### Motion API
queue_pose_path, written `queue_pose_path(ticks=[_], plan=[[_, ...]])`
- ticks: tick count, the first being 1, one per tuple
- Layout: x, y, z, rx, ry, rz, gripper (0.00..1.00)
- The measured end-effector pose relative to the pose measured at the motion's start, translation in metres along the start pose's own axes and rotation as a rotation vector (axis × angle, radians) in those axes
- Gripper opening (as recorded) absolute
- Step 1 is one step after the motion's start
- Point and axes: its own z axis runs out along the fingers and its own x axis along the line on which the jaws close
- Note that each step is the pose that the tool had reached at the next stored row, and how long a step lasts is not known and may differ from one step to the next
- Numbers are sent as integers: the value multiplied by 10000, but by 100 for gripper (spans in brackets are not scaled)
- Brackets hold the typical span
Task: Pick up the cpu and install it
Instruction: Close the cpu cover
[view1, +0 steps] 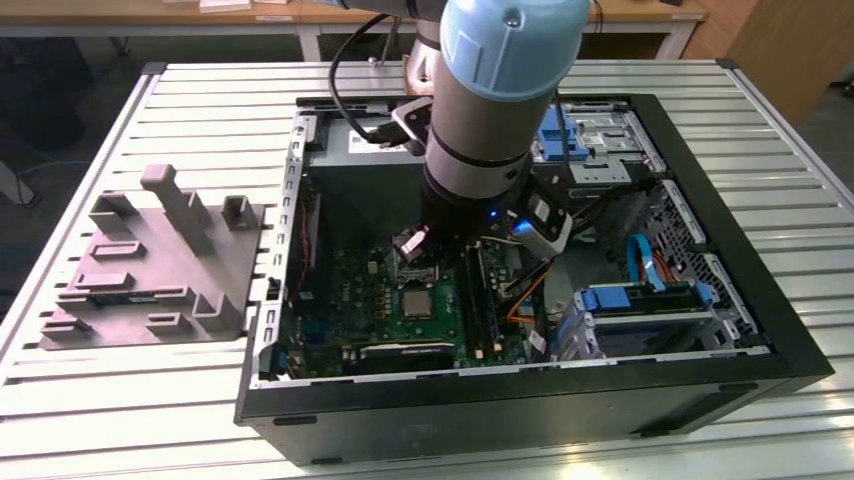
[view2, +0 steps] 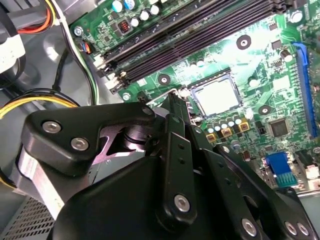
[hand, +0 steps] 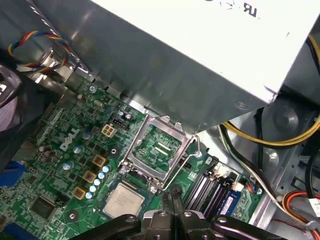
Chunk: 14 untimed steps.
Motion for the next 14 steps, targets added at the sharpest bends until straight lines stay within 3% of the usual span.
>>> queue_pose_path(ticks=[4, 6, 11, 14], plan=[[0, -1, 5, -34, 89, -619, 11], [-1, -3, 7, -33, 101, -715, 11], [-31, -8, 14, -44, 95, -729, 11], [-55, -9, 15, -125, 44, -738, 11]])
